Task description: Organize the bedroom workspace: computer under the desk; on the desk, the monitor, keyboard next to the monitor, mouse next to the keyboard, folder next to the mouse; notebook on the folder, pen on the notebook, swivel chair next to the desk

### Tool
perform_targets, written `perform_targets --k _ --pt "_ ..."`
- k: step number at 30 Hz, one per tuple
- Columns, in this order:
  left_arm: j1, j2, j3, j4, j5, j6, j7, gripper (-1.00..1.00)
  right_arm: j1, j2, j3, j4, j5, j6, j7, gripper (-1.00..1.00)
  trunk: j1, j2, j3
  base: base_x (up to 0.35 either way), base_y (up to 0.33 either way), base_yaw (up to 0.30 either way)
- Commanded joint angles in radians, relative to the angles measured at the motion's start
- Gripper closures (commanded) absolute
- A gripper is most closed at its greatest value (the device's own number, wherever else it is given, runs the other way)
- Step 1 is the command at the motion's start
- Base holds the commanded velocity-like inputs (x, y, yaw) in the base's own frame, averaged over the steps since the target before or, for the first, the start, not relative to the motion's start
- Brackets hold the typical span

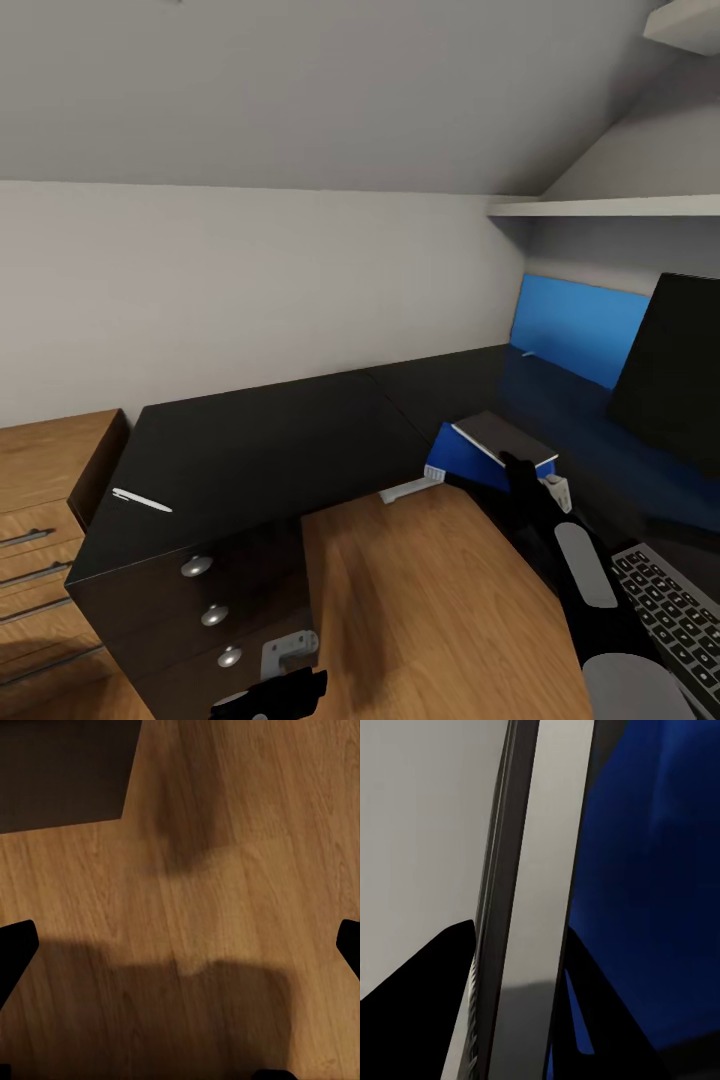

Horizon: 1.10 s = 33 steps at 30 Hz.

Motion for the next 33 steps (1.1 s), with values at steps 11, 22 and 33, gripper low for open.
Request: perform_targets --k 11,22,33 --pt "0.0 0.0 -0.002 0.0 0.01 0.002 0.01 -1.0 -0.001 0.0 0.039 -0.001 0.004 0.008 -0.003 1.0 0.0 -0.001 -0.001 0.0 0.0 0.0" --pt "-0.001 0.0 -0.002 0.002 0.01 0.002 0.01 -1.0 -0.001 -0.003 0.06 -0.001 0.007 0.006 -0.006 1.0 0.0 -0.001 -0.001 0.0 0.0 0.0" --pt "-0.001 0.0 -0.002 0.015 0.01 0.002 0.01 -1.0 -0.001 -0.003 0.057 -0.001 0.009 0.003 -0.009 1.0 0.0 -0.001 -0.001 0.0 0.0 0.0"
